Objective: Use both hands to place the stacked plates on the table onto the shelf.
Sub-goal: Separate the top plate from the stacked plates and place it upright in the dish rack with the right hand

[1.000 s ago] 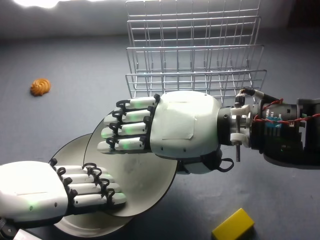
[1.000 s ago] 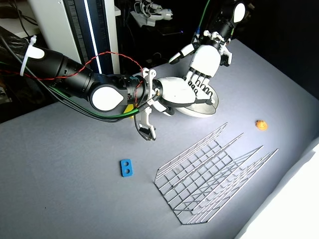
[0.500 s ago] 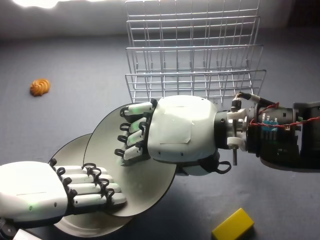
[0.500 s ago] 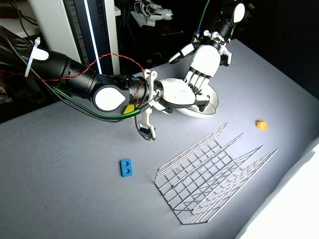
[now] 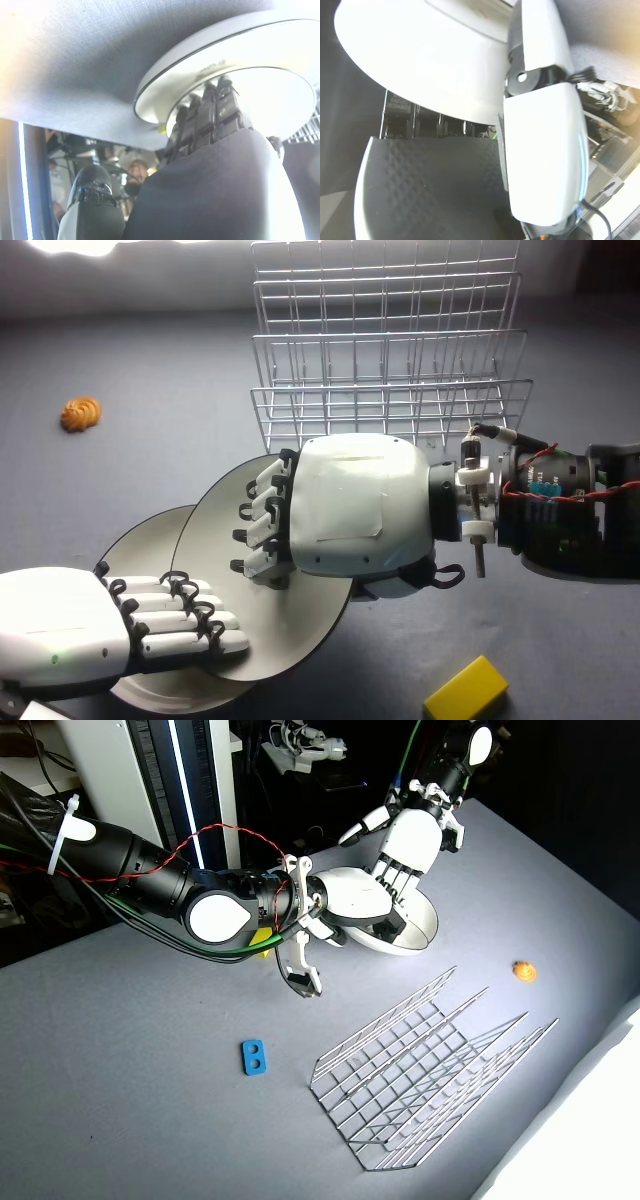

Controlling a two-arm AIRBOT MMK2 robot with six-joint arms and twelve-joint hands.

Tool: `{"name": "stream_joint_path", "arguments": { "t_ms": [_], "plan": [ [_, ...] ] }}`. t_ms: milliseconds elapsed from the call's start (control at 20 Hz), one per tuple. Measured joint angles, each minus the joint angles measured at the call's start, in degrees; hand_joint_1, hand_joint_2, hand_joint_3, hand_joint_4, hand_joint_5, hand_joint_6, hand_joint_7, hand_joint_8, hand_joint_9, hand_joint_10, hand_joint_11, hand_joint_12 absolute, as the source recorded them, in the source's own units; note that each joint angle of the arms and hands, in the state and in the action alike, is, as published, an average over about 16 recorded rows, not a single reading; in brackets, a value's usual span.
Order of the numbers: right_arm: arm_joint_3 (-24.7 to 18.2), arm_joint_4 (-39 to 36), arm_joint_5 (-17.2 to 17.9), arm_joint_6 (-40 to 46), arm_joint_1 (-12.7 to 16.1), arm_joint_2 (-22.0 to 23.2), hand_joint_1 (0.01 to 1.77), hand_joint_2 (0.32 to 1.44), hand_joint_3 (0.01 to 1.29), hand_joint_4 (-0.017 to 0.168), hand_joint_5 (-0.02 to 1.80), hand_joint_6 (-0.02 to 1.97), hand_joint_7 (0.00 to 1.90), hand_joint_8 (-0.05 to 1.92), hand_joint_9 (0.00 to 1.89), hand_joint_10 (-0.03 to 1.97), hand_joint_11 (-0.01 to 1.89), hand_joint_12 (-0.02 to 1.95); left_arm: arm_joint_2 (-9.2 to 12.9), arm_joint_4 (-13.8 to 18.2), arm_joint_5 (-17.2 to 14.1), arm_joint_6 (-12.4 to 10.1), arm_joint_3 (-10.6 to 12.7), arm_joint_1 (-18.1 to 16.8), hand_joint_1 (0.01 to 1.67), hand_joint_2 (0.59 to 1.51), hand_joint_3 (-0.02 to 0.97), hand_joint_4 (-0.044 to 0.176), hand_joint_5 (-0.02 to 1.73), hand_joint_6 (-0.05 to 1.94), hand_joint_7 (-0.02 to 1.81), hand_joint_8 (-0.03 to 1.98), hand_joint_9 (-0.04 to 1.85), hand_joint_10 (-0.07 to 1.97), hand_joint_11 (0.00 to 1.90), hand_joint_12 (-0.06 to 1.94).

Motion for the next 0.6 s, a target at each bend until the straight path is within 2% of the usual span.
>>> {"name": "stream_joint_path", "arguments": {
  "t_ms": [300,600],
  "plan": [
    [-0.2,0.1,1.0,0.1,0.0,-0.1,1.27,0.92,0.01,-0.001,0.82,0.87,0.87,0.69,0.85,0.79,0.80,1.12,0.6,-3.4,0.0,-0.2,1.6,-2.0,0.02,1.073,0.021,0.004,0.03,-0.01,0.02,-0.01,0.01,0.00,0.02,-0.01],
    [-0.8,0.5,1.1,0.2,0.1,-0.1,1.27,0.91,0.01,-0.004,0.84,0.98,0.91,0.77,0.89,0.93,0.85,1.14,1.9,-7.2,0.7,-0.4,3.9,-6.4,0.02,1.070,0.021,0.003,0.05,0.01,0.05,0.00,0.02,0.01,0.02,0.00]
  ]
}}
